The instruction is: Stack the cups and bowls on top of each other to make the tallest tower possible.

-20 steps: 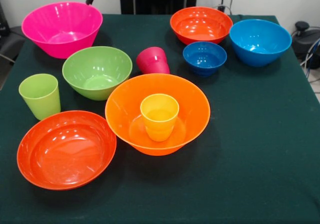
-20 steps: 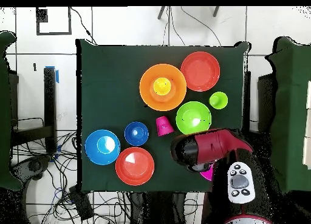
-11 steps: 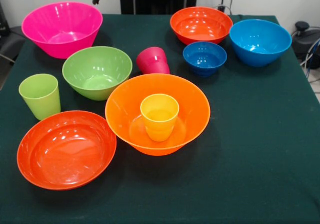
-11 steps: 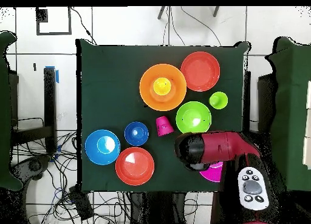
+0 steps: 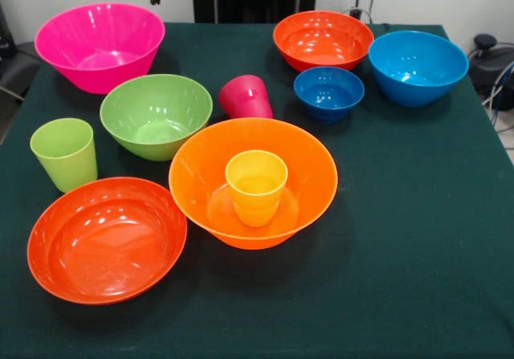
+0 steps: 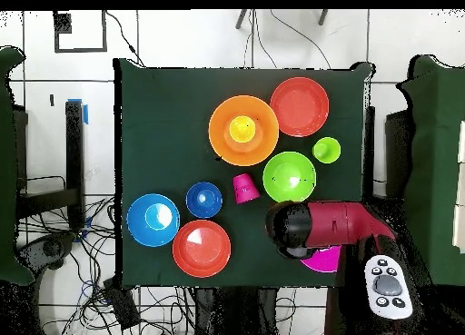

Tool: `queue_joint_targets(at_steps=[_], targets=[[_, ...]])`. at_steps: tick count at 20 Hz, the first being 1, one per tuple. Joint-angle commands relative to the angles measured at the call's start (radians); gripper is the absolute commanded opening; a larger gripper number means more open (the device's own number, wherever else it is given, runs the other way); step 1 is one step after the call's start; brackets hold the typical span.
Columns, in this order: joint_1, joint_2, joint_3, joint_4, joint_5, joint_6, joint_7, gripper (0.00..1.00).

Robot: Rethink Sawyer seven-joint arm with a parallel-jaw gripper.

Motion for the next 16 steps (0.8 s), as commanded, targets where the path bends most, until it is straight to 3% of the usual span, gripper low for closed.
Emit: queue_joint_targets(at_steps=[1, 8, 16], targets=[[-0.057, 0.078, 0.187, 0.043, 0.018, -0.073, -0.171, 1.00], [-0.145, 0.092, 0.310, 0.064, 0.000, -0.066, -0.290, 1.00], [-0.221, 0.088, 0.418, 0.097, -0.018, -0.034, -0.316, 1.00]])
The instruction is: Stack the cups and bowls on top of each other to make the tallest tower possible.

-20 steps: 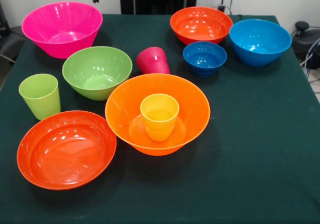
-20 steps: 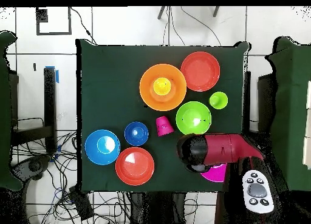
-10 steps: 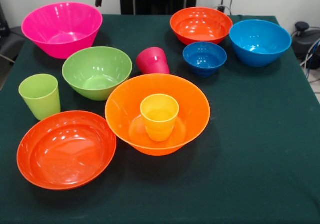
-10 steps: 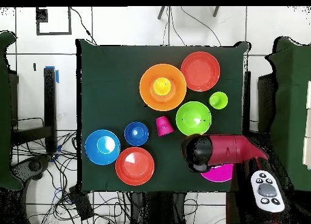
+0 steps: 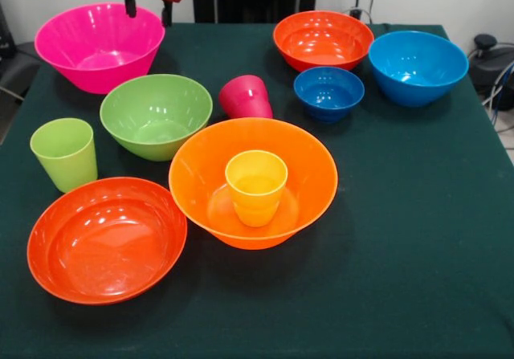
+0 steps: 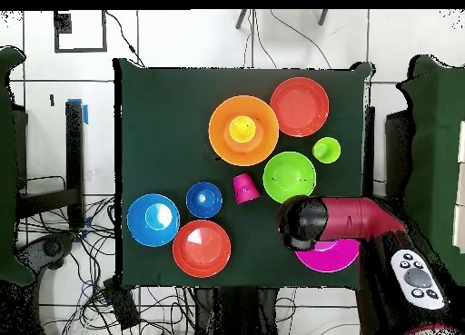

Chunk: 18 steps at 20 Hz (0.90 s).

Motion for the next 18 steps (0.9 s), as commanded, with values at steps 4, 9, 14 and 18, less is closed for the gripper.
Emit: queue_joint_targets(at_steps=[4, 9, 14, 18], targets=[[-0.050, 0.063, 0.236, 0.080, -0.034, -0.013, -0.310, 1.00], [-0.063, 0.063, 0.256, 0.084, -0.052, -0.001, -0.295, 1.00], [-0.053, 0.074, 0.249, 0.065, -0.097, -0.008, -0.261, 1.00], [0.021, 0.046, 0.182, 0.035, -0.191, -0.030, -0.166, 1.00]])
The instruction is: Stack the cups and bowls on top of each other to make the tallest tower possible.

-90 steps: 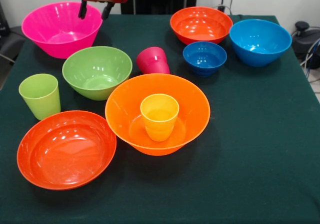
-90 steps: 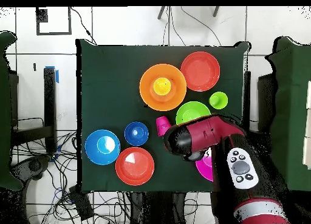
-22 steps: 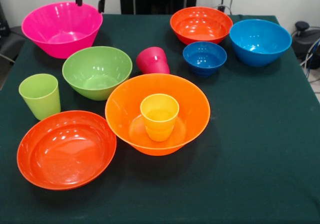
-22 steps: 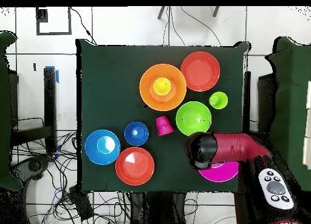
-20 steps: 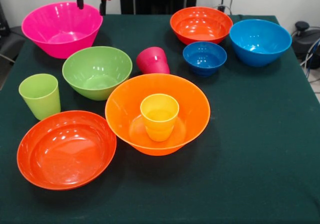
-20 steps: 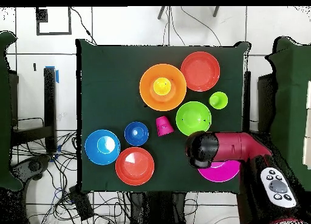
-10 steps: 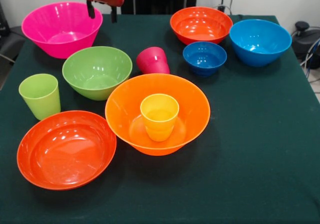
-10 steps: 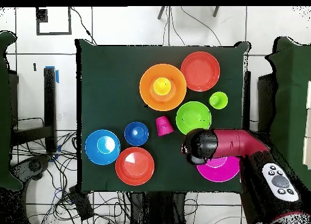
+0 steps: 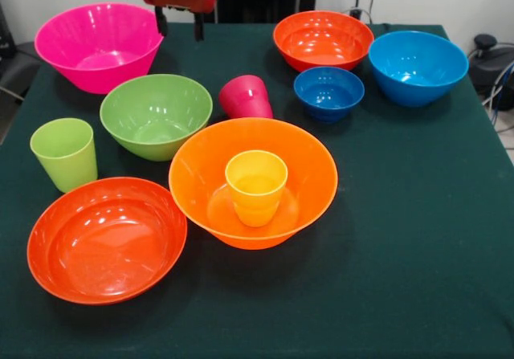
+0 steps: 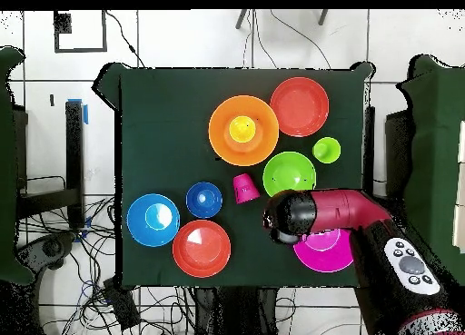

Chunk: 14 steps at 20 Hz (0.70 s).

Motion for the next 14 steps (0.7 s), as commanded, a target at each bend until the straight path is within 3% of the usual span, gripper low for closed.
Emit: queue_joint_targets(at_steps=[1, 7, 14], targets=[[0.099, 0.019, 0.010, -0.005, -0.187, -0.039, -0.143, 1.00], [0.133, 0.034, -0.021, -0.032, -0.263, -0.077, -0.065, 1.00], [0.146, 0.062, -0.032, -0.055, -0.293, -0.091, -0.040, 1.00]])
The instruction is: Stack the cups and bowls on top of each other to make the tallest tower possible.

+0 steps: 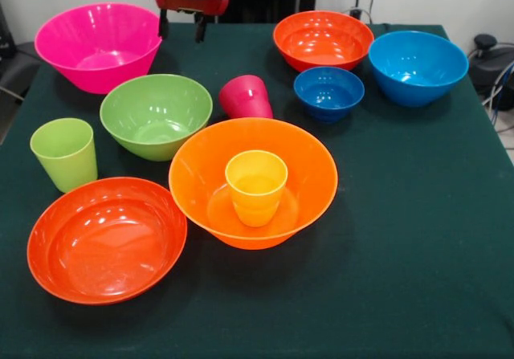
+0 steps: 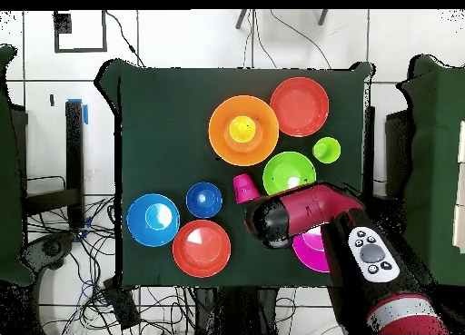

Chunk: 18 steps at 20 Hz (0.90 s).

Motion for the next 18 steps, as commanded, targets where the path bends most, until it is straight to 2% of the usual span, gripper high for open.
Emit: queue_joint_targets(at_steps=[1, 6, 14, 18], targets=[[0.038, 0.071, -0.012, -0.059, -0.112, -0.095, -0.030, 1.00], [0.075, 0.088, -0.048, -0.088, -0.166, -0.119, 0.041, 1.00], [0.094, 0.100, -0.078, -0.108, -0.166, -0.129, 0.052, 1.00], [0.092, 0.122, -0.084, -0.123, -0.150, -0.129, 0.025, 1.00]])
